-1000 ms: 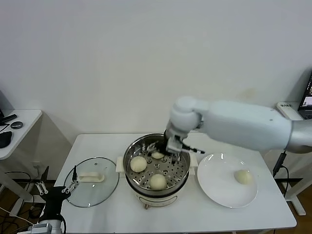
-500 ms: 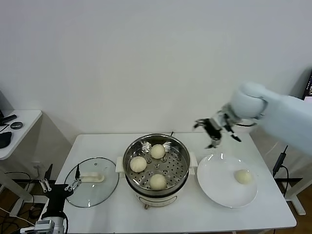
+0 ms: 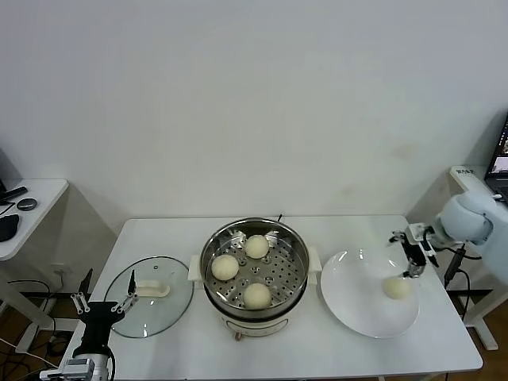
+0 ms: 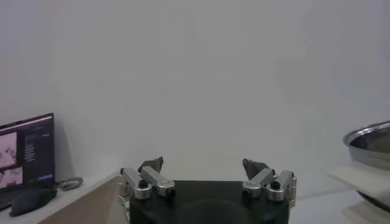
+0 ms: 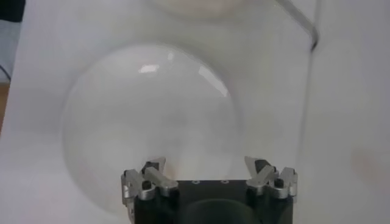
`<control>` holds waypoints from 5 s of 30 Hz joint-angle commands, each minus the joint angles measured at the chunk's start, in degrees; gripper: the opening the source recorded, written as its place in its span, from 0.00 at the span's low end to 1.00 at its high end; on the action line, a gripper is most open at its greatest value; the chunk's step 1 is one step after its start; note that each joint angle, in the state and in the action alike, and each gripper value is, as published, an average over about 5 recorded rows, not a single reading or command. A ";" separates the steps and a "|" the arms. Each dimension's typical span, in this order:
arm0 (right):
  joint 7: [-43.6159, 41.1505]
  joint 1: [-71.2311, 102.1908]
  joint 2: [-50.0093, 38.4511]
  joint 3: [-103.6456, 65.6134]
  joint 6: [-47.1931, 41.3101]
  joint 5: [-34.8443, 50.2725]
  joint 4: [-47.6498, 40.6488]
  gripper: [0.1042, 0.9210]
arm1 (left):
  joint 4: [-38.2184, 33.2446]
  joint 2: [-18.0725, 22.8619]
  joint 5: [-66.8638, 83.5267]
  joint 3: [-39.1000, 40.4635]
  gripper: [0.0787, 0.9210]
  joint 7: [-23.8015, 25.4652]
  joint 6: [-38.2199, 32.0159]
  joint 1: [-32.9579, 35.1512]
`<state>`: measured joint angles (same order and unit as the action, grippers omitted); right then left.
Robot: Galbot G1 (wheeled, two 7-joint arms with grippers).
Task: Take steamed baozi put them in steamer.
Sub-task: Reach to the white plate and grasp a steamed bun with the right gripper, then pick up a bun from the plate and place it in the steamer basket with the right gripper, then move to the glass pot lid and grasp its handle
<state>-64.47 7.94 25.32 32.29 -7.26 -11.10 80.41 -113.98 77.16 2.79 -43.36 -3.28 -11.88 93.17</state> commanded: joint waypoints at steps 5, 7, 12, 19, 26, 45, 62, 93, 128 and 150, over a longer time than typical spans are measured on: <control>-0.06 10.51 6.84 -7.37 0.72 -6.77 -10.24 0.88 | 0.00 0.14 -0.15 -0.28 0.88 0.01 0.05 0.25; -0.15 9.85 8.04 -6.57 0.55 -7.10 -10.92 0.88 | 0.01 0.16 -0.14 -0.37 0.88 0.01 0.06 0.25; -0.11 9.11 10.26 -5.71 0.11 -7.72 -12.41 0.88 | 0.05 0.22 -0.08 -0.54 0.88 -0.01 0.06 0.21; -0.70 9.15 10.74 -5.30 -0.51 -9.50 -12.82 0.84 | 0.02 0.48 -0.08 -0.53 0.88 -0.02 0.06 0.19; -0.53 8.92 11.18 -5.00 -1.48 -10.30 -12.82 0.65 | -0.04 0.54 -0.01 -0.66 0.88 -0.05 0.02 0.21; 3.14 -45.26 8.51 35.34 -13.85 25.60 7.43 0.52 | -0.04 -0.10 0.31 0.13 0.88 0.05 0.46 -1.27; 20.42 -54.11 28.68 53.46 -34.49 48.87 20.41 0.53 | 0.23 0.32 0.21 1.04 0.88 -0.08 0.33 -1.60; 22.80 -38.92 30.48 47.56 -34.49 39.48 14.76 0.65 | 0.11 0.90 0.46 -0.56 0.88 -0.15 0.11 -1.71; 56.48 68.43 27.45 -59.20 15.60 15.92 29.25 0.88 | 0.93 0.38 -1.54 1.64 0.88 0.57 -1.28 -1.80; 53.04 87.55 58.19 -85.72 22.22 19.24 38.78 0.88 | 14.16 -10.88 -68.58 -4.39 0.88 -8.05 -9.87 1.14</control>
<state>-12.13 86.76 75.10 -43.05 12.13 6.70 115.10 -107.15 71.99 -30.62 -45.02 -7.43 -16.65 92.54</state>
